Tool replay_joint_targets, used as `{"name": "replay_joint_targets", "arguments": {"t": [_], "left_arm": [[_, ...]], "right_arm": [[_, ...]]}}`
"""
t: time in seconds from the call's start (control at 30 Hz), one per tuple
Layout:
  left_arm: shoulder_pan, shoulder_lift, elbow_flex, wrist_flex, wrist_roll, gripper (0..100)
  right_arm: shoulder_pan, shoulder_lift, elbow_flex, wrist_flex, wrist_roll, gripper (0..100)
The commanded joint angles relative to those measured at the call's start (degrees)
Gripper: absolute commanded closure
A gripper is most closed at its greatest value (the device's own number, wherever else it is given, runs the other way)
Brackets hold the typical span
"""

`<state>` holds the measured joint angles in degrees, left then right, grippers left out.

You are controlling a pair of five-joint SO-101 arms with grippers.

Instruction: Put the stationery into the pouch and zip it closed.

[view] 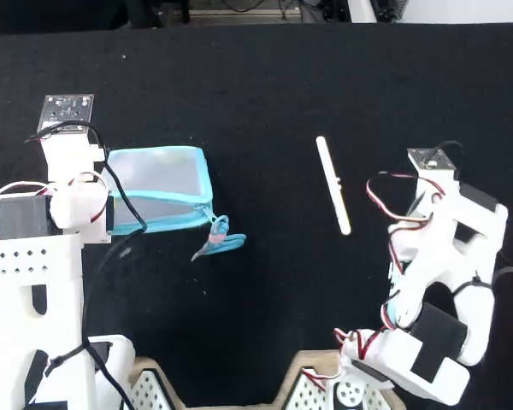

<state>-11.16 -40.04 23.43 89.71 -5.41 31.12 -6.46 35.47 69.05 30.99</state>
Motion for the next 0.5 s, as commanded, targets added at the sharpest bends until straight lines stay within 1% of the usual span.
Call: {"name": "replay_joint_targets", "arguments": {"t": [0.0, 0.13, 0.3, 0.47], "left_arm": [[-0.3, 0.4, 0.6, 0.0, 0.3, 97], [-0.3, 0.4, 0.6, 0.2, 0.3, 97], [-0.3, 0.4, 0.6, 0.1, 0.3, 97], [-0.3, 0.4, 0.6, 0.1, 0.2, 97]], "right_arm": [[-4.2, -1.5, 1.5, -2.5, -0.4, 84.7], [-5.0, -1.5, 4.5, -9.6, -0.4, 84.7], [-4.9, -1.1, 8.4, -13.0, -0.1, 84.7], [-1.4, -1.1, 9.2, -16.4, -0.1, 84.7]]}}
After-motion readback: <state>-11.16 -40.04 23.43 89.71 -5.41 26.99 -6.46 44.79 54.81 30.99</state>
